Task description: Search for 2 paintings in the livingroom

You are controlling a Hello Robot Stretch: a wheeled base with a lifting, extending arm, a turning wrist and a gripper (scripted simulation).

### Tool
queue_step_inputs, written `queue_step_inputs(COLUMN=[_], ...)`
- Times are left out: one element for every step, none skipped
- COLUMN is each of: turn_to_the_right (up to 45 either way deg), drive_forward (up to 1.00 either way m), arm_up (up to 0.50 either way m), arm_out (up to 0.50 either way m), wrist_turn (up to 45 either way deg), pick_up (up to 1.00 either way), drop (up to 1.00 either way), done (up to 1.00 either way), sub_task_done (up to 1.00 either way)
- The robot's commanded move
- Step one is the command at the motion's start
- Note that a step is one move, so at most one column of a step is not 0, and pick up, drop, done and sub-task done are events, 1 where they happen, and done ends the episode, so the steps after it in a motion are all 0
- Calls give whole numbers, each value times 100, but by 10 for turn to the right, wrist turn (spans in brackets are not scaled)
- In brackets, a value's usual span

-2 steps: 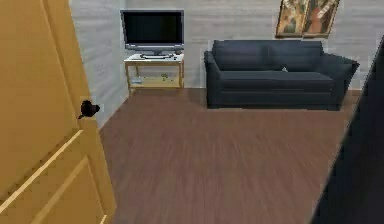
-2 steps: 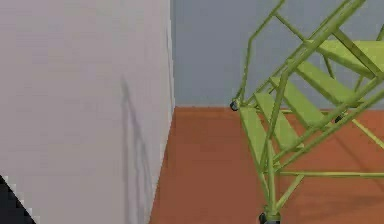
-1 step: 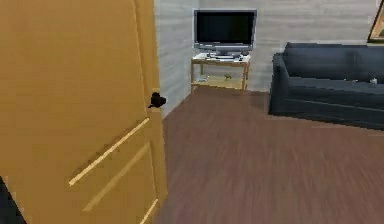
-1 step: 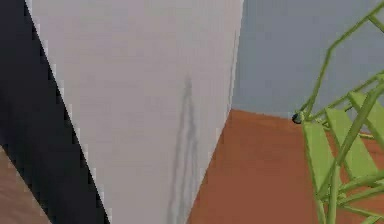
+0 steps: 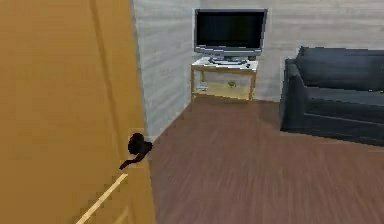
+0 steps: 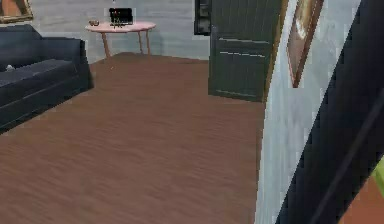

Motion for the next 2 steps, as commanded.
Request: queue_step_inputs(turn_to_the_right=[450, 120], drive_forward=[0, 0], arm_up=[0, 0], arm_out=[0, 0], wrist_turn=[0, 0], pick_up=[0, 0], drop=[0, 0], done=[0, 0], sub_task_done=[0, 0])
